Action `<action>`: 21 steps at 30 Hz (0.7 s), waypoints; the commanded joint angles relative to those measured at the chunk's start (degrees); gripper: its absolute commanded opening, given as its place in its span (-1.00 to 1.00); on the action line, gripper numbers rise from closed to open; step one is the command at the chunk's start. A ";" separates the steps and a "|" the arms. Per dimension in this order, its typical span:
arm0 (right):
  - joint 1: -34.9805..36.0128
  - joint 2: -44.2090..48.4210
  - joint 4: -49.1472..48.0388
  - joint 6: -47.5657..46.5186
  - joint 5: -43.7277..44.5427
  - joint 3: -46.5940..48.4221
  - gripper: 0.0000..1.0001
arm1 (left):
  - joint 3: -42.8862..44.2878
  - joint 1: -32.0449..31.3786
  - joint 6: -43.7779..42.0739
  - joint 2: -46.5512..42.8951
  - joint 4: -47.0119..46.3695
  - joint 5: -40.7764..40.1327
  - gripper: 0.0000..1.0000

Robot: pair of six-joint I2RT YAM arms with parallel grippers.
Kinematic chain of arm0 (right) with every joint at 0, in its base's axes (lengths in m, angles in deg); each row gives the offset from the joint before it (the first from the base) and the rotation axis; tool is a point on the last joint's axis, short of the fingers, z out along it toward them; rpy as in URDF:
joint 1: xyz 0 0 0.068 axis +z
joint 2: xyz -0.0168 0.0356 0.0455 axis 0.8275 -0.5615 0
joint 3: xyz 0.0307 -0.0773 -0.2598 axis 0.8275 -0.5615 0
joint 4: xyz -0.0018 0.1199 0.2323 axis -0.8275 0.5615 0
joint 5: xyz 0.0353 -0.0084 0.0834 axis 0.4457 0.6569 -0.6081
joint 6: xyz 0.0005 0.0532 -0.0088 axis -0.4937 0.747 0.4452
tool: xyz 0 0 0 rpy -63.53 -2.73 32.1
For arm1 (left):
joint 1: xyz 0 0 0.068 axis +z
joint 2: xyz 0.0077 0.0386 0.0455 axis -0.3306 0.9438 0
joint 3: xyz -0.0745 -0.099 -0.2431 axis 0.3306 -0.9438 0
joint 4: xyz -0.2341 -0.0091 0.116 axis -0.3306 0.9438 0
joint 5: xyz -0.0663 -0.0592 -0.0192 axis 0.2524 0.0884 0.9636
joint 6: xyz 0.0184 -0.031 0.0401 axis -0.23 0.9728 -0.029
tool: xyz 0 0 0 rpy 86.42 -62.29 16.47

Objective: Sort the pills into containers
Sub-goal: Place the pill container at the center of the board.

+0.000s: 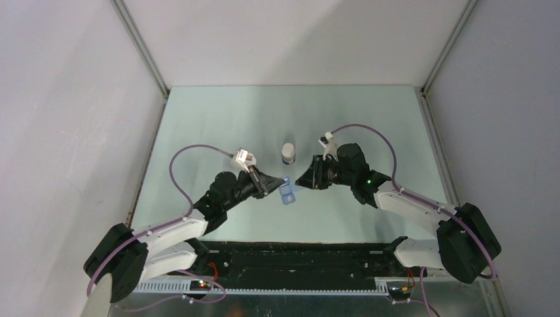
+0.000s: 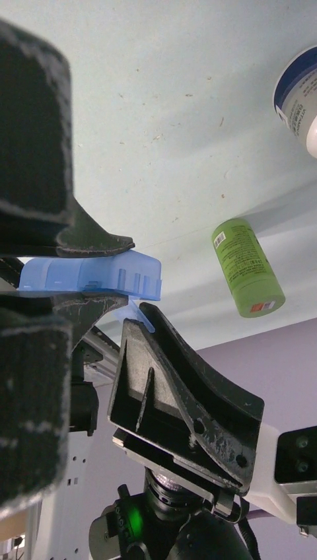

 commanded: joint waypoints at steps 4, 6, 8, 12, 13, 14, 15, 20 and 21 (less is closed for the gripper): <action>0.24 -1.41 -3.00 -1.98 -5.21 -0.19 -0.46 | 1.14 0.26 -1.28 1.28 -2.74 1.91 -0.86; 0.33 -1.34 -2.22 -2.30 -4.69 -0.20 -0.45 | 1.28 0.21 -1.32 1.66 -2.76 2.01 -0.85; 0.24 -1.31 -1.59 -2.49 -4.35 -0.18 -0.59 | 1.42 0.21 -1.41 2.06 -2.81 1.94 -0.80; 0.23 -1.45 -0.73 -2.47 -3.76 -0.18 -0.99 | 1.49 0.14 -1.79 2.37 -2.78 1.71 -0.47; 0.29 -1.53 -0.14 -2.35 -3.21 -0.22 -1.00 | 1.58 0.16 -1.96 2.41 -2.64 1.61 -0.31; 0.28 -1.47 0.24 -2.28 -2.80 -0.20 -1.00 | 1.75 0.17 -2.13 2.49 -2.52 1.34 -0.22; 0.31 -1.40 1.16 -2.19 -1.85 -0.18 -1.00 | 1.80 0.17 -2.46 2.48 -2.31 1.29 -0.08; 0.29 -0.77 5.30 -1.46 1.54 -0.22 -1.00 | 2.78 0.25 -4.06 3.40 -1.58 0.31 0.17; 0.22 -0.71 5.77 -1.35 2.65 -0.20 -1.00 | 2.97 0.26 -4.33 3.63 -1.18 -0.09 0.26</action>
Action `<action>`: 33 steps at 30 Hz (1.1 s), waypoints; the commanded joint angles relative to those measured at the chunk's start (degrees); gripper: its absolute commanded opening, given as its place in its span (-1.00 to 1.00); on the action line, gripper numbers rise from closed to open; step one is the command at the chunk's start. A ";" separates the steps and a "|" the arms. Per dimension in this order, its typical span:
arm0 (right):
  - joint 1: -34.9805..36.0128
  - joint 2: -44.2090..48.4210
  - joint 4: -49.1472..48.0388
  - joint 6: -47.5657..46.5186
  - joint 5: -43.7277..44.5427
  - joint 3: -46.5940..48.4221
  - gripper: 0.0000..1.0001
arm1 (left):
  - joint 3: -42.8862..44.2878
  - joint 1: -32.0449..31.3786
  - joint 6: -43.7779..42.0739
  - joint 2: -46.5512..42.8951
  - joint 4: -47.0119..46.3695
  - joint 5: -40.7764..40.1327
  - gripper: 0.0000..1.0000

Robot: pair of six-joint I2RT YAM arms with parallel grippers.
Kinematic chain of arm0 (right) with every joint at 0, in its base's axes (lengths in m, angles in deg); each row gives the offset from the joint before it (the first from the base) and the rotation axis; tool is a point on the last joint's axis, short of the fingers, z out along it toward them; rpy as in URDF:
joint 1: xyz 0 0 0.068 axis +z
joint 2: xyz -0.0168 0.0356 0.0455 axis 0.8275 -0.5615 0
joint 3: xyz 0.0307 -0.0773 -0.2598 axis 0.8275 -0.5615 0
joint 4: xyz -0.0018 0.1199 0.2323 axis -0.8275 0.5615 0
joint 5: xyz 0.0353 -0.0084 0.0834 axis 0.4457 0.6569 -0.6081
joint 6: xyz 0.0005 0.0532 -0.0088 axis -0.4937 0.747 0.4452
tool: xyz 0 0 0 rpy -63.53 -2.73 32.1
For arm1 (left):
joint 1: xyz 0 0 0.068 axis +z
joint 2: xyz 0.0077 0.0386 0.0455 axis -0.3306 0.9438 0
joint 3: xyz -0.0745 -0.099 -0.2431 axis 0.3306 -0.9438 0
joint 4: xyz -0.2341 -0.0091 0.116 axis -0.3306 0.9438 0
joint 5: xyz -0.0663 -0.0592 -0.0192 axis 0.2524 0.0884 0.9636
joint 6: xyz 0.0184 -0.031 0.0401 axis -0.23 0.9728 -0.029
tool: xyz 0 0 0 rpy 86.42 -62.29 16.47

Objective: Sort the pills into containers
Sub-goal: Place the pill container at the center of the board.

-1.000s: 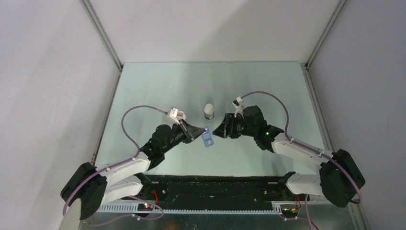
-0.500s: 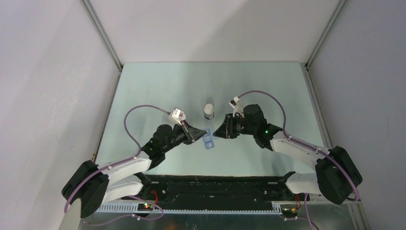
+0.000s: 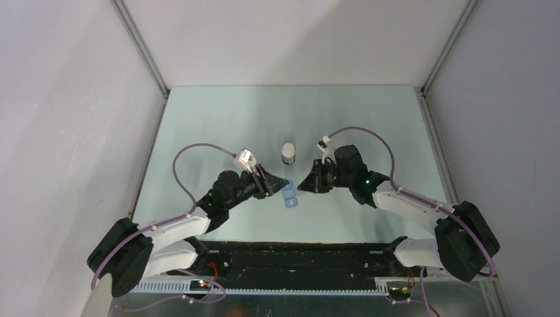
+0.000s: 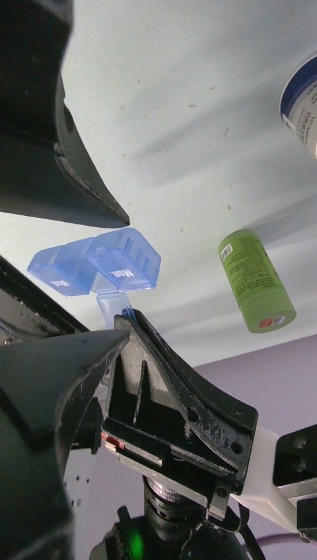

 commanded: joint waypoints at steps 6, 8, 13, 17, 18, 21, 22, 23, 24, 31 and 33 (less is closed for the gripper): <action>-0.83 -1.60 7.85 1.39 7.99 -0.15 -1.00 | 3.46 0.21 -7.59 -0.06 5.06 -6.07 0.53; -1.00 -2.79 8.37 1.68 8.61 -0.13 -1.00 | 3.90 0.22 -9.90 -2.00 8.45 -8.72 0.54; -1.76 -5.71 7.27 1.90 10.80 0.57 -1.00 | 5.67 0.34 -14.52 -5.06 15.85 -14.93 0.54; -2.20 -9.30 7.72 2.21 12.26 1.56 -1.00 | 6.03 0.27 -15.64 -8.06 18.31 -18.62 0.54; -2.21 -9.73 7.95 2.23 12.95 1.83 -1.00 | 6.00 0.29 -15.82 -9.04 18.60 -18.89 0.54; -2.38 -10.07 10.03 2.13 14.33 3.02 -0.76 | 5.93 0.32 -16.06 -10.71 19.93 -20.06 0.53; -2.42 -9.63 11.93 2.03 14.30 3.96 -0.44 | 6.02 0.28 -16.34 -11.43 20.16 -20.09 0.53; -2.46 -8.20 12.81 1.95 14.56 4.36 -0.26 | 6.18 0.27 -16.55 -11.82 20.73 -20.10 0.53; -2.50 -7.24 14.47 1.74 15.48 5.15 0.04 | 6.46 0.29 -16.99 -12.50 21.64 -20.16 0.53; -4.76 3.20 25.64 -1.22 22.77 9.96 0.47 | 8.78 0.52 -19.10 -15.79 25.07 -21.17 0.53; -5.17 5.03 28.39 -1.88 26.32 11.13 0.48 | 9.10 0.52 -19.32 -16.58 25.80 -21.70 0.54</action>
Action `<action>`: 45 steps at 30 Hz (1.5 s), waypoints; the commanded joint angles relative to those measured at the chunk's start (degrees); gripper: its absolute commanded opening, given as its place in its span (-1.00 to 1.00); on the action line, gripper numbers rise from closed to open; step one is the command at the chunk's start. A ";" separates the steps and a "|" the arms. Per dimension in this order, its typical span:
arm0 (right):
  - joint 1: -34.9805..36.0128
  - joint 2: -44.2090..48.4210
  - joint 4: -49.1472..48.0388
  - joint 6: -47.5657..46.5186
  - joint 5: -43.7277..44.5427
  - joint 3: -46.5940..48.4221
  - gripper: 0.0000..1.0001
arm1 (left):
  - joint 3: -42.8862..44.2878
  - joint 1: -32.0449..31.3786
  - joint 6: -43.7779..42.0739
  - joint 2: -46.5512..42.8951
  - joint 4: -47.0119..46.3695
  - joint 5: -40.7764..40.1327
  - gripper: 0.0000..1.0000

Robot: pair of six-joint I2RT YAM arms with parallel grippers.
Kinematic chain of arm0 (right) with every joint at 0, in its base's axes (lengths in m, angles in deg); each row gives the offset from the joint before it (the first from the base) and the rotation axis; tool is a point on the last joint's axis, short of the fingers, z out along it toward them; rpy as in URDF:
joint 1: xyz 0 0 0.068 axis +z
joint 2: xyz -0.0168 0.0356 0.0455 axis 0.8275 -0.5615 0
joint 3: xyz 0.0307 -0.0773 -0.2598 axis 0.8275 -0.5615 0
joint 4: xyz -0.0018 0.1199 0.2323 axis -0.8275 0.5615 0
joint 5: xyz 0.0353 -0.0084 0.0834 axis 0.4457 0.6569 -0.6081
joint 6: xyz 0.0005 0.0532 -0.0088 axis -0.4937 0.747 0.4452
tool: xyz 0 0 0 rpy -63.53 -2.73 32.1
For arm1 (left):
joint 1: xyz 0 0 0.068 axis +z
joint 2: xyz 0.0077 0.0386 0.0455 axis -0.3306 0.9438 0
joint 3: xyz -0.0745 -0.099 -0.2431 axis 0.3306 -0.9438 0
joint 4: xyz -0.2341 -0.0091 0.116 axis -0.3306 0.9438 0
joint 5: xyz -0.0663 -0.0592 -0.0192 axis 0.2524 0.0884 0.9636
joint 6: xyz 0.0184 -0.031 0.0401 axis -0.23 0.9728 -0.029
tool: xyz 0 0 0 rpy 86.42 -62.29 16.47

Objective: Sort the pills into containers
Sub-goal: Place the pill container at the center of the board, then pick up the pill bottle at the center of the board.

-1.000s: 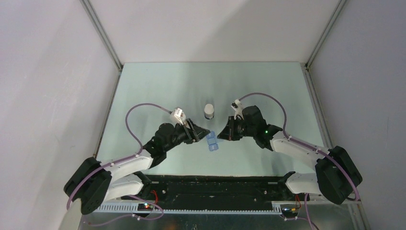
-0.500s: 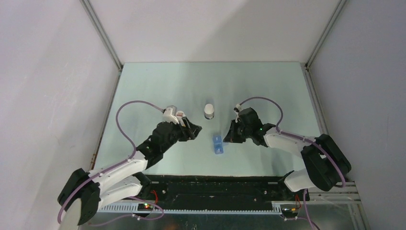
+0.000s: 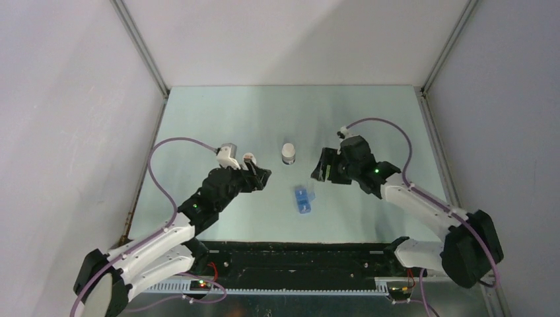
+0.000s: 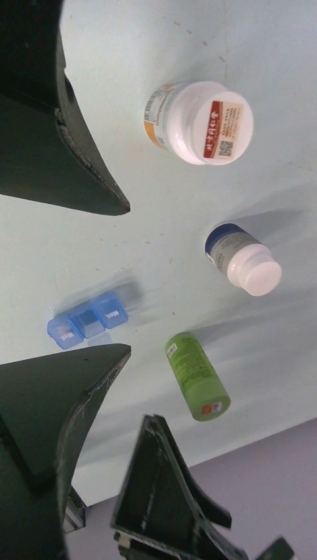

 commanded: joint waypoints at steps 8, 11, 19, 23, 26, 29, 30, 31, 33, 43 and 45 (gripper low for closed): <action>-1.46 2.40 10.00 -5.30 23.06 7.01 0.59 | 3.42 0.38 -2.82 -5.36 2.99 -3.96 0.58; -1.29 -0.97 9.25 -7.95 25.40 8.99 0.60 | 3.52 0.50 -2.74 -5.85 3.40 -3.91 0.59; 0.08 -11.59 7.21 -14.58 25.05 14.63 0.60 | 3.42 0.45 -2.37 -5.61 3.09 -3.34 0.60; -0.02 -13.90 6.37 -14.73 25.16 15.95 0.47 | 3.47 0.50 -2.33 -5.55 3.26 -3.35 0.60; -0.25 -14.99 5.50 -15.43 24.72 16.60 0.27 | 3.55 0.43 -2.56 -5.33 3.16 -3.13 0.61; -0.91 -16.63 6.22 -15.06 23.60 17.75 0.05 | 3.67 0.48 -2.76 -5.16 2.98 -2.49 0.63; -1.30 -16.94 6.39 -14.98 22.97 17.91 -0.16 | 3.77 0.49 -3.12 -5.15 2.87 -2.14 0.64; -1.41 -16.91 6.46 -14.66 22.63 18.04 -0.25 | 3.80 0.46 -3.65 -5.07 2.76 -1.94 0.65; -2.01 -16.20 6.67 -13.89 21.55 18.01 -0.45 | 3.90 0.42 -4.85 -4.80 2.25 -1.22 0.68; -4.97 -5.36 8.84 -9.61 1.33 18.06 -0.56 | 7.37 0.40 -13.07 0.90 -7.41 7.79 0.90; -5.00 -3.40 8.12 -8.81 -5.70 18.03 -0.54 | 10.15 0.36 -14.70 2.71 -7.68 12.52 0.88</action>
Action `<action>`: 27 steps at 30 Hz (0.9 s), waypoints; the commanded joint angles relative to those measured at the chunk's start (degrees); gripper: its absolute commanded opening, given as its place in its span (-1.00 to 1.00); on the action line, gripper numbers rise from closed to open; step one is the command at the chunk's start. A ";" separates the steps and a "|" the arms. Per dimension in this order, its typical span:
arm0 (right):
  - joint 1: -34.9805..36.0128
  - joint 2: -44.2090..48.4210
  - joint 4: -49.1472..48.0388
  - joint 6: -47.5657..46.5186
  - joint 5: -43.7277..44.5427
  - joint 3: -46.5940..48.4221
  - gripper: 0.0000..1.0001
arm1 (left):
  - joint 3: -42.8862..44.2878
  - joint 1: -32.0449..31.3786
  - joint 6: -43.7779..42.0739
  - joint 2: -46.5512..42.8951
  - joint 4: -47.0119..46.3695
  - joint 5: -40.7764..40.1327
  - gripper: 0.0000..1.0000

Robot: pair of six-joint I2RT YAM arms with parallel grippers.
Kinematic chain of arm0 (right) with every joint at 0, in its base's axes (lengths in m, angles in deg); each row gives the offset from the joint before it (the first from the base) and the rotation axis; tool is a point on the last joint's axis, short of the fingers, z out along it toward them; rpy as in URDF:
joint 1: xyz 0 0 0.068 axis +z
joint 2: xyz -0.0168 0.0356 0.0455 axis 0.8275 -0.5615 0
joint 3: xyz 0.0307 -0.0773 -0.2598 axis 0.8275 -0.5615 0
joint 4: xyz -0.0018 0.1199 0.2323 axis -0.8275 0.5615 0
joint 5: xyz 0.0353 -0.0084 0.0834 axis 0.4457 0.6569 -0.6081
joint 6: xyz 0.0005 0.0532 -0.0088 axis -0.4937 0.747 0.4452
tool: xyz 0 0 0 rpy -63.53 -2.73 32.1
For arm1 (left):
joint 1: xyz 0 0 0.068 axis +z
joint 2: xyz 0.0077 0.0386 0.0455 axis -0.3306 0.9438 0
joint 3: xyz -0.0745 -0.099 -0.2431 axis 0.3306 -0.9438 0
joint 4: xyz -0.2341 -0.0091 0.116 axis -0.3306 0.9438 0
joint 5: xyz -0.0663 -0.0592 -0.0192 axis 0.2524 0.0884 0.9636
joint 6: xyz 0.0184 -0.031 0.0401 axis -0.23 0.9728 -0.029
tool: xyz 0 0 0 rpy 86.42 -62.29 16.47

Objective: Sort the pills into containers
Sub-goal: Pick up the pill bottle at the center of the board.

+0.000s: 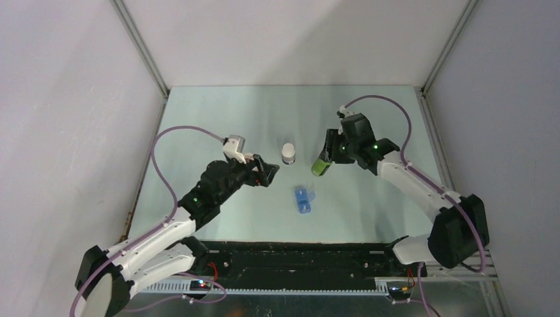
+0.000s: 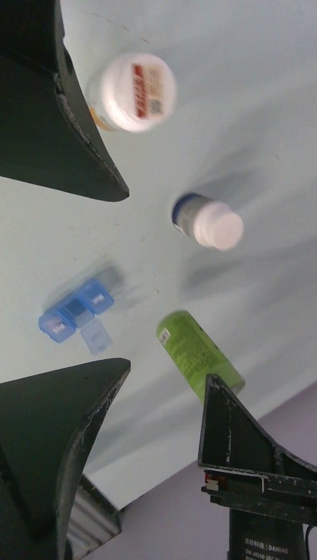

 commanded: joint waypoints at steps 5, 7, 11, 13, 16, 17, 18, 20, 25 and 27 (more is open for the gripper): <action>-0.20 8.27 -3.25 5.60 -29.02 2.18 -0.52 | 12.44 0.16 -11.06 8.23 -4.95 20.04 0.85; -0.09 9.05 -3.32 5.66 -32.71 2.17 -0.52 | 14.13 0.15 -13.30 9.34 -4.56 25.08 0.84; 0.12 11.10 -3.80 3.63 -37.69 2.17 -0.53 | 16.17 0.20 -19.01 10.08 0.50 33.89 0.85; 0.55 12.40 -4.48 1.89 -39.59 2.06 -0.53 | 18.18 0.19 -21.84 10.44 5.80 34.74 0.85; 0.94 13.64 -6.83 0.94 -42.00 1.42 -0.52 | 19.24 0.16 -23.45 11.14 9.50 39.28 0.85; 1.27 13.90 -7.81 0.98 -42.77 1.20 -0.51 | 19.09 0.21 -23.48 11.33 9.95 42.21 0.84; 1.73 13.96 -8.67 0.93 -43.03 1.12 -0.51 | 18.97 0.20 -22.53 11.85 9.80 43.61 0.83; 2.50 13.88 -9.37 0.91 -43.39 1.04 -0.50 | 18.58 0.16 -20.89 12.37 8.73 46.93 0.77; 3.94 13.54 -11.53 1.37 -44.16 0.53 -0.49 | 17.75 0.20 -18.98 12.75 5.61 46.93 0.61; 4.18 13.57 -12.83 2.29 -44.74 0.01 -0.48 | 18.39 0.20 -19.18 13.02 6.06 47.46 0.48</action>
